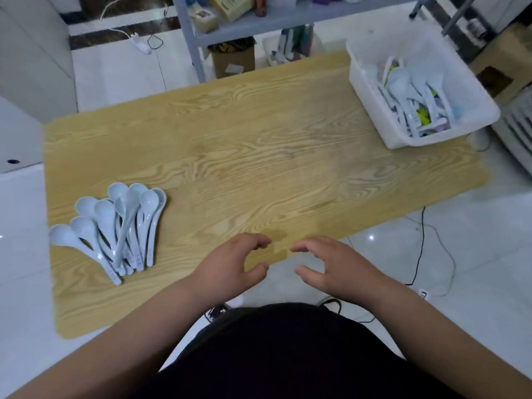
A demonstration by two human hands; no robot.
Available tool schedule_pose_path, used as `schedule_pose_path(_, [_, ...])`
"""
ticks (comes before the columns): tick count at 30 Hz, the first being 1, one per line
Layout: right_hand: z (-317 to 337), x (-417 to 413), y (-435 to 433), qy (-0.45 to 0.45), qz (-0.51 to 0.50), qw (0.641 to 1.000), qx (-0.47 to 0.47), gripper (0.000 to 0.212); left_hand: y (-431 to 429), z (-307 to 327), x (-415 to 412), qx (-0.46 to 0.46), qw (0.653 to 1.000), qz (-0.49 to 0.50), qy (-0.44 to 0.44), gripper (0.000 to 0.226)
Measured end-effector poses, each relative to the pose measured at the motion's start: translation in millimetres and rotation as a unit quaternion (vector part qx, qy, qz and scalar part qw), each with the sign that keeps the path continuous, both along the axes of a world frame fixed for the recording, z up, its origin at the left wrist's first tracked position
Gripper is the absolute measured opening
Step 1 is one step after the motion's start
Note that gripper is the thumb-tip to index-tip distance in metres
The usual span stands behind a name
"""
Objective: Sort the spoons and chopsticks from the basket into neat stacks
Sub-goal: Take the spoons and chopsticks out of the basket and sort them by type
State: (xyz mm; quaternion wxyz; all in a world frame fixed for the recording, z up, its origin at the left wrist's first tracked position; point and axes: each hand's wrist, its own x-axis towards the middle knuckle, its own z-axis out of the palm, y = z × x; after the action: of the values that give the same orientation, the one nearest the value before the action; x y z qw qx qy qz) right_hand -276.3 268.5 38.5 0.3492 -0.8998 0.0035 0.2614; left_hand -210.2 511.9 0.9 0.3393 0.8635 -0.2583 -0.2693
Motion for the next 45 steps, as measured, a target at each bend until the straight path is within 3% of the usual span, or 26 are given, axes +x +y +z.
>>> schedule_pose_path(6, [9.3, -35.3, -113.2, -0.011, -0.007, 1.0, 0.015, 0.044, -128.6, 21.7, -19.2, -0.008, 0.999, 0.033, -0.024, 0.051])
schedule_pose_path(11, [14.4, -41.0, -190.8, -0.04, -0.056, 0.997, 0.017, 0.036, -209.2, 35.4, -15.1, 0.0, 0.999, 0.002, -0.042, 0.045])
schedule_pose_path(18, [17.5, 4.9, -264.9, -0.083, -0.095, 0.992, 0.003, 0.03, -281.7, 28.6, 14.3, -0.007, 0.999, -0.031, -0.021, 0.051])
schedule_pose_path(28, [16.5, 66.2, -346.1, -0.069, -0.078, 0.994, -0.03, 0.032, -371.6, 28.6, 85.1, -0.023, 0.999, -0.045, -0.012, 0.045])
schedule_pose_path(36, [-1.7, 135.9, -428.4, -0.052, 0.064, 0.996, -0.017, 0.035, -453.9, 32.3, 132.1, -0.003, 0.994, 0.107, -0.033, 0.031])
schedule_pose_path(45, [-18.6, 226.5, -505.5, -0.068, 0.093, 0.993, 0.005, 0.026, -530.4, 28.4, 124.3, 0.051, 0.964, 0.261, -0.002, 0.031])
